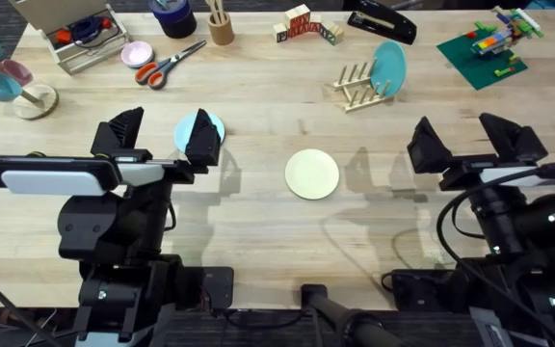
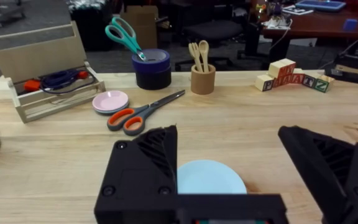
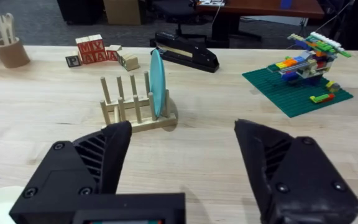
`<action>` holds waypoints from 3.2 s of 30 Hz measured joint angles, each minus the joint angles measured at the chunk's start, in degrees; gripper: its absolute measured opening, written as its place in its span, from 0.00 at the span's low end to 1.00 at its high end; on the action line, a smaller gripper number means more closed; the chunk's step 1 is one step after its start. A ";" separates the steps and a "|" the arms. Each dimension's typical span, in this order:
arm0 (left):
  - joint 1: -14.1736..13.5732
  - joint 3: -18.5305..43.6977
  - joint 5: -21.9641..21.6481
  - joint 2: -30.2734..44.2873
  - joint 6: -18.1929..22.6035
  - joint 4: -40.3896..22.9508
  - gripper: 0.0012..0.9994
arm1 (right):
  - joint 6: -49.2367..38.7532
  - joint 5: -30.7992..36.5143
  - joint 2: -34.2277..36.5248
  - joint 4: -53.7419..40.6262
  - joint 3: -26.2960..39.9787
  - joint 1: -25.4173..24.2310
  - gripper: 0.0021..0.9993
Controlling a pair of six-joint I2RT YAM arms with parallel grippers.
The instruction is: Pick up the plates from the table one by one and place each into a slot on the dish rack.
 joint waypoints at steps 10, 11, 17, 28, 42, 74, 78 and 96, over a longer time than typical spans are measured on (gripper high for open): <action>0.00 0.00 0.00 0.00 -0.02 0.31 0.99 | 0.00 0.01 0.00 0.05 0.00 0.00 1.00; 0.00 0.00 0.01 0.00 -0.01 0.69 0.99 | 0.00 0.02 0.00 0.16 0.00 0.00 1.00; 0.00 0.82 0.00 0.00 -0.05 0.19 0.99 | 0.02 -0.86 0.00 2.40 0.14 0.00 1.00; 0.00 20.27 -1.61 5.83 -0.14 -14.26 0.99 | 0.02 -1.49 7.86 -6.13 17.93 0.00 1.00; 0.00 52.90 -2.84 41.04 -1.56 -43.61 0.99 | 0.02 -1.68 45.29 -34.80 53.43 0.00 1.00; 15.56 64.15 17.61 63.72 2.42 -56.31 0.04 | 0.92 -1.88 62.05 -41.72 64.59 0.74 1.00; 24.03 64.17 28.23 65.78 7.71 -59.72 0.04 | 0.96 -1.88 62.05 -41.74 64.59 0.74 1.00; 34.01 64.17 50.39 92.18 30.99 -63.69 0.04 | 1.11 -1.88 62.05 -41.72 64.59 0.74 1.00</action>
